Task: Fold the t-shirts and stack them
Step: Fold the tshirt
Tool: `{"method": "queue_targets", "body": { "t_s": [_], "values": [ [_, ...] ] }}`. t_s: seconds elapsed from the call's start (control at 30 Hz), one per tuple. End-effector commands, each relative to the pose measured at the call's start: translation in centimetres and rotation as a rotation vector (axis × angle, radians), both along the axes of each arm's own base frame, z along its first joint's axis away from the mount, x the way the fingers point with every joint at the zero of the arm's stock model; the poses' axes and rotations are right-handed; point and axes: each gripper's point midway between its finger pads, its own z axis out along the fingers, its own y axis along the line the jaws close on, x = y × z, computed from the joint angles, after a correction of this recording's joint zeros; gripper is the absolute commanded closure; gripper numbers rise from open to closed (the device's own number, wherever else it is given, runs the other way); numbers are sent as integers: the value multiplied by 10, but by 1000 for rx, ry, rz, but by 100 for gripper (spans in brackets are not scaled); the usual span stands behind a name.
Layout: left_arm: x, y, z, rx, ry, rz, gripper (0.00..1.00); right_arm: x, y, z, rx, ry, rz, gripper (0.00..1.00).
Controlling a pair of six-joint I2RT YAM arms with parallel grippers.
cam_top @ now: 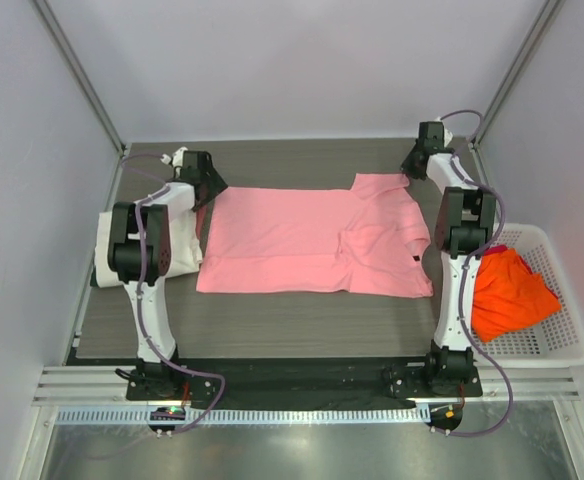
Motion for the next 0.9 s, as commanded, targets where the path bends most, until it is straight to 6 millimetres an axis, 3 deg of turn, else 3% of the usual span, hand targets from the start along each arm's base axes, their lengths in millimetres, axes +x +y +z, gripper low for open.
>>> {"method": "queue_targets", "body": {
  "t_s": [0.0, 0.2, 0.43, 0.7, 0.83, 0.87],
  "values": [
    [28, -10, 11, -44, -77, -24, 30, 9, -13, 58, -10, -105, -39, 99],
    [38, -17, -4, -70, -72, -36, 37, 15, -3, 57, 31, -127, -4, 99],
    [51, -33, -7, -82, -83, -89, 48, 17, 2, 56, 57, -141, 11, 99],
    [55, -50, -18, -92, -36, -148, 50, 16, 12, 55, 99, -144, 49, 99],
    [54, -57, -26, -89, -1, -170, 63, 16, 13, 56, 100, -146, 50, 99],
    [53, -56, -25, -85, 0, -167, 70, 15, 13, 55, 99, -144, 51, 99]
  ]
}}
